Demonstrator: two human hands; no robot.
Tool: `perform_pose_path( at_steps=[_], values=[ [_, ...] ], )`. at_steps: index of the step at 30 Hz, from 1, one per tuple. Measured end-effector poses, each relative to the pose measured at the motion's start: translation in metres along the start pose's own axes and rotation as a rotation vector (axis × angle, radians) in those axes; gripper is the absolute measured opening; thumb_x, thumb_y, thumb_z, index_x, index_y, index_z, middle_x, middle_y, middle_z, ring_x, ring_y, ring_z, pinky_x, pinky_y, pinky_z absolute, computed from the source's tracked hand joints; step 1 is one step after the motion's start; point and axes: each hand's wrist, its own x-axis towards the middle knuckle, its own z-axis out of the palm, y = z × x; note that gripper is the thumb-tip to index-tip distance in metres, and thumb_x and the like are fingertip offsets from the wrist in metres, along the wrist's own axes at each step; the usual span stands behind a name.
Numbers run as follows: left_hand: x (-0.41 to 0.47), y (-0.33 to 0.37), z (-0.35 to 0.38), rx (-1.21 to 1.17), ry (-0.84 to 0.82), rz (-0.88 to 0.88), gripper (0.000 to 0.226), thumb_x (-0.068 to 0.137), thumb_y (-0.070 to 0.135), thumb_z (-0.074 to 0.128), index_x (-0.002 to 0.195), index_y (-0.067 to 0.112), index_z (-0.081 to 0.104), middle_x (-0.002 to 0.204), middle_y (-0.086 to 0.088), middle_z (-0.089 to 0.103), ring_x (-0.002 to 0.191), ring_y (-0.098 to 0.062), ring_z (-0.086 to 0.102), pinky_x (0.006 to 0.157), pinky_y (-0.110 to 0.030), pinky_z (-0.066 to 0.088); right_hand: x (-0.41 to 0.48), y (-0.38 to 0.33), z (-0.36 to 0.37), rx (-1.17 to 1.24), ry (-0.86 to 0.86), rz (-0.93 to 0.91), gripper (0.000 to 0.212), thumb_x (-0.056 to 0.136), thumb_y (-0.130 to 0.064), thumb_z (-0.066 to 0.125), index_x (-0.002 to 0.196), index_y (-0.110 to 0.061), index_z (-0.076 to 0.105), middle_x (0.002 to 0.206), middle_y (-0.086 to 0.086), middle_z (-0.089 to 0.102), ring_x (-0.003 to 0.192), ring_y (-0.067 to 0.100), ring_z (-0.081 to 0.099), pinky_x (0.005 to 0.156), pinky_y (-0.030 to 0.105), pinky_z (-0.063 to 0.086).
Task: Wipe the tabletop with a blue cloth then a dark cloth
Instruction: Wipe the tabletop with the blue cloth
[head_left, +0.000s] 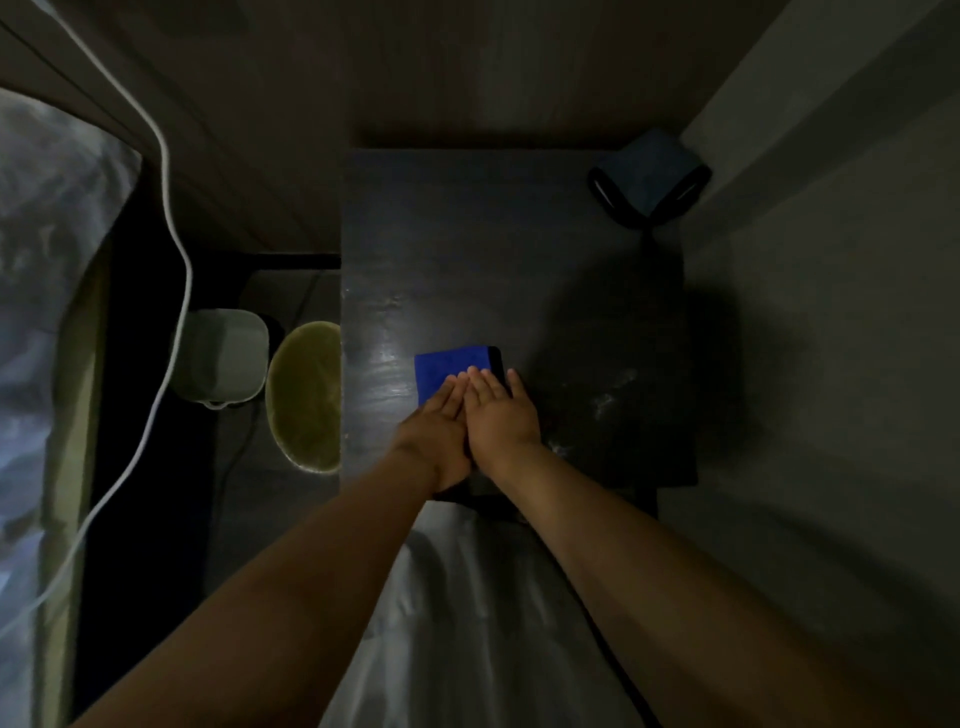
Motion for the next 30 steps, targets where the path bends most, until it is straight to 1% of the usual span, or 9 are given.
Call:
perform_pose_path(
  at_steps=[3,5,8,11,14,18,21,25,30],
  values=[
    [0.010,0.019,-0.004,-0.029,-0.018,0.002,0.085,0.096,0.049,0.039,0.151,0.012,-0.014,0.159,-0.008,-0.017,0.147,-0.020,-0.015,0.119,-0.033,-0.004,-0.005,0.021,0.006,0.025,-0.003,0.012,0.071,0.100,-0.025,0.038,0.154,-0.011,-0.006,0.163,0.004,-0.009,0.151,0.019,-0.007,0.122,0.044,-0.004],
    [0.013,0.030,-0.006,-0.038,-0.013,-0.002,0.084,0.096,0.047,0.040,0.151,0.012,-0.013,0.159,-0.007,-0.017,0.147,-0.019,-0.015,0.118,-0.032,-0.005,-0.006,0.034,0.010,0.025,0.015,0.008,0.068,0.101,-0.025,0.035,0.154,-0.011,-0.005,0.163,0.004,-0.008,0.151,0.018,-0.006,0.122,0.044,-0.004],
    [0.019,0.045,-0.008,0.013,-0.011,0.009,0.081,0.098,0.045,0.036,0.151,0.010,-0.014,0.159,-0.009,-0.018,0.147,-0.020,-0.015,0.116,-0.030,-0.009,-0.009,0.049,0.015,0.025,0.012,0.005,0.067,0.101,-0.026,0.034,0.154,-0.010,-0.004,0.163,0.004,-0.007,0.151,0.017,-0.004,0.122,0.044,-0.003],
    [0.028,0.054,-0.005,0.060,-0.018,0.028,0.082,0.097,0.048,0.033,0.151,0.009,-0.015,0.159,-0.011,-0.018,0.147,-0.022,-0.016,0.120,-0.034,-0.007,-0.011,0.059,0.018,0.017,0.002,0.014,0.066,0.101,-0.025,0.032,0.154,-0.010,-0.005,0.163,0.004,-0.008,0.151,0.017,-0.005,0.122,0.045,-0.003],
    [0.036,0.063,-0.007,0.109,-0.038,0.046,0.082,0.097,0.048,0.035,0.151,0.009,-0.013,0.159,-0.010,-0.017,0.147,-0.022,-0.015,0.118,-0.033,-0.008,-0.014,0.071,0.022,0.060,0.013,0.048,0.065,0.101,-0.022,0.031,0.154,-0.011,-0.004,0.163,0.003,-0.008,0.151,0.016,-0.005,0.122,0.044,-0.003],
    [0.045,0.079,-0.008,0.120,-0.061,0.072,0.086,0.095,0.053,0.037,0.152,0.012,-0.012,0.159,-0.008,-0.017,0.147,-0.022,-0.015,0.121,-0.039,0.002,-0.021,0.091,0.026,0.128,-0.010,0.072,0.072,0.099,-0.027,0.041,0.155,-0.013,-0.003,0.163,0.000,-0.007,0.151,0.014,-0.004,0.121,0.044,-0.005],
    [0.054,0.091,-0.010,0.171,-0.078,0.094,0.083,0.096,0.050,0.036,0.152,0.011,-0.012,0.159,-0.008,-0.018,0.147,-0.024,-0.016,0.121,-0.039,0.002,-0.025,0.106,0.027,0.139,-0.013,0.084,0.078,0.097,-0.033,0.047,0.155,-0.013,-0.002,0.164,0.000,-0.004,0.151,0.013,-0.002,0.121,0.044,-0.004],
    [0.061,0.104,-0.016,0.115,-0.095,0.106,0.085,0.095,0.045,0.041,0.152,0.012,-0.015,0.159,-0.007,-0.019,0.147,-0.023,-0.016,0.121,-0.040,0.004,-0.031,0.122,0.031,0.211,0.015,0.111,0.068,0.100,-0.028,0.039,0.155,-0.016,0.001,0.164,-0.002,-0.001,0.151,0.011,0.001,0.122,0.043,-0.003],
    [0.064,0.109,-0.019,0.103,-0.131,0.083,0.086,0.094,0.041,0.045,0.152,0.014,-0.013,0.159,-0.006,-0.020,0.147,-0.022,-0.016,0.120,-0.039,0.006,-0.031,0.132,0.029,0.234,-0.001,0.093,0.065,0.101,-0.027,0.036,0.155,-0.019,0.002,0.164,-0.004,-0.001,0.150,0.010,0.002,0.122,0.045,-0.004]
  ],
)
